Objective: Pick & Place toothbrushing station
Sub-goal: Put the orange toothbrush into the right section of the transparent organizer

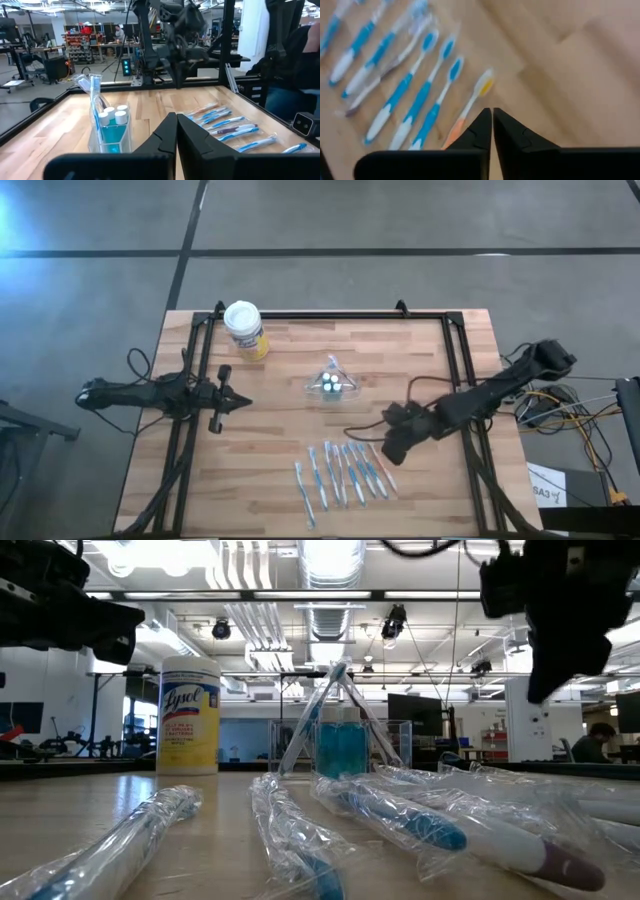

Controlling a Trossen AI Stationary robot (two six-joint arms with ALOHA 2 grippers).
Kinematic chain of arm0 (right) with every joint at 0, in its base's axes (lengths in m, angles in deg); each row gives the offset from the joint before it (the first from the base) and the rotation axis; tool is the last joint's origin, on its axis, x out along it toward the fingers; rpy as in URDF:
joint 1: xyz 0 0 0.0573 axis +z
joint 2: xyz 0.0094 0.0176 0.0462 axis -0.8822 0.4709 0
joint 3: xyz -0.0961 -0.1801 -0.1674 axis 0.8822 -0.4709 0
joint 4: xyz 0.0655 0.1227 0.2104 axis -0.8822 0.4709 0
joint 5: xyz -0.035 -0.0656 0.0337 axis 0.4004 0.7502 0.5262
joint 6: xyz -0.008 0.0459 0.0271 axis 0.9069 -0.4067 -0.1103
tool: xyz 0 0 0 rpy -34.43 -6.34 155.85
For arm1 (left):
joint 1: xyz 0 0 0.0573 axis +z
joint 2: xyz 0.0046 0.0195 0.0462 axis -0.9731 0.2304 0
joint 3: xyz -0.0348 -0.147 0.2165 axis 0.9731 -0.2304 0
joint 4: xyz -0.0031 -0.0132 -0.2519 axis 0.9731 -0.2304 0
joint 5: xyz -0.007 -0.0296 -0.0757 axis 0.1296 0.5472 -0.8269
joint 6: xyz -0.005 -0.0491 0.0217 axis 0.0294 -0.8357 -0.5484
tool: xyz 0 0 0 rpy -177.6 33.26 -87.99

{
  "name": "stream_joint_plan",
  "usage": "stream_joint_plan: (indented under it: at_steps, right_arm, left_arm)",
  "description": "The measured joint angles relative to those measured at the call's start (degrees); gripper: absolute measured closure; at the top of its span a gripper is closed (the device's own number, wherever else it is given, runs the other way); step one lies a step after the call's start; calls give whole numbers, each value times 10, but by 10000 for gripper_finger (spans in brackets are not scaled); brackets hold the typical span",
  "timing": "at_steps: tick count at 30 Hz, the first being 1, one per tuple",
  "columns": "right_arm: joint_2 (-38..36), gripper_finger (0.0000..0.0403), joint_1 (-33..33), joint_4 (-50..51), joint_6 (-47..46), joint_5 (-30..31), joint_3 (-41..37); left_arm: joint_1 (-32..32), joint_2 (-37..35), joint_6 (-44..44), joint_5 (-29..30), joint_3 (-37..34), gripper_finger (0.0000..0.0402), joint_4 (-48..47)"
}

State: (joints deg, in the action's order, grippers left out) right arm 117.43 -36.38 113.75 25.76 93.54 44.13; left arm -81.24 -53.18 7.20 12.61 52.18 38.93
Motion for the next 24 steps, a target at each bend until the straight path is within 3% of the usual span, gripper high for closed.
stream_joint_plan:
  at_steps: [6, 15, 24]
  right_arm:
    - [95, 309, 5, 0, -13, -97, 50]
    - [199, 186, 7, 74, -53, -100, 137]
    - [268, 150, 6, 88, -58, -98, 180]
  left_arm:
    - [0, 0, -8, 0, 0, 391, 5]
    - [0, 0, -9, 0, 0, 387, 6]
    - [0, 2, -9, 0, -1, 393, 3]
